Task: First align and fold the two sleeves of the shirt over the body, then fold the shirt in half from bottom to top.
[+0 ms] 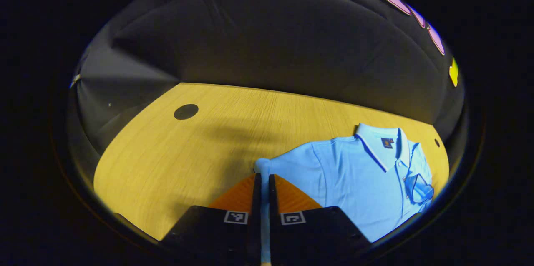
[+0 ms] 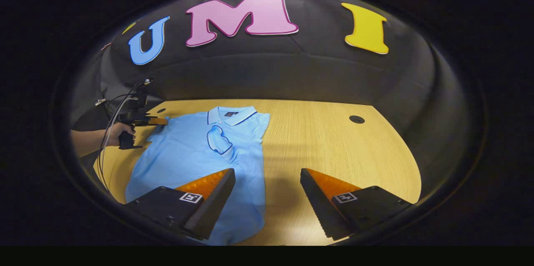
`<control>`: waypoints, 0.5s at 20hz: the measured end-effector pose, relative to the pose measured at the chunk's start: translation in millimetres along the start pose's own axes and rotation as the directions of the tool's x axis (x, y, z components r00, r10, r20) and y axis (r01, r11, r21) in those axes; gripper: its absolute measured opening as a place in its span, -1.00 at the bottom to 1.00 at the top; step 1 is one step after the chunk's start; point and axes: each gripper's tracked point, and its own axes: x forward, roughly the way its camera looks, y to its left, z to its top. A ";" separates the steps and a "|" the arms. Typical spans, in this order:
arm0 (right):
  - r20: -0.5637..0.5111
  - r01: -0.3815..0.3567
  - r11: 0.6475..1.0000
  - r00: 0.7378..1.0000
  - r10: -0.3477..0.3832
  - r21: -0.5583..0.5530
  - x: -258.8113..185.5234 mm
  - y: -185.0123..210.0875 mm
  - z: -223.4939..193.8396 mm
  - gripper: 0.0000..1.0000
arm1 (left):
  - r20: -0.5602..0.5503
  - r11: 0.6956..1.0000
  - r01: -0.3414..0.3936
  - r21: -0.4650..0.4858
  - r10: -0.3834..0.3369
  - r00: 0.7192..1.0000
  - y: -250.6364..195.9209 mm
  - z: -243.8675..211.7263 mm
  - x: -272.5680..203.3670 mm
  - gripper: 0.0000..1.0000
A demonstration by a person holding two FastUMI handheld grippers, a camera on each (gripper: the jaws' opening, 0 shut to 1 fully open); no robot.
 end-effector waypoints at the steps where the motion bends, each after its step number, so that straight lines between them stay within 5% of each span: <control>1: -0.001 0.002 1.000 1.000 -0.002 0.006 -0.2 -0.3 0.1 0.95 | 0.000 1.000 0.007 -0.015 -0.007 1.000 -1.6 -0.3 0.2 -0.80; 6: 0.028 0.014 0.999 1.000 -0.015 0.035 -7.1 -4.3 8.0 0.96 | -0.003 0.997 -0.030 0.065 0.030 1.000 -6.0 11.2 -15.0 -0.87; 10: 0.043 0.034 0.998 0.998 -0.036 0.052 -14.6 -11.1 9.3 0.95 | 0.040 0.989 0.003 0.147 -0.009 0.999 -37.5 43.1 -39.4 -0.88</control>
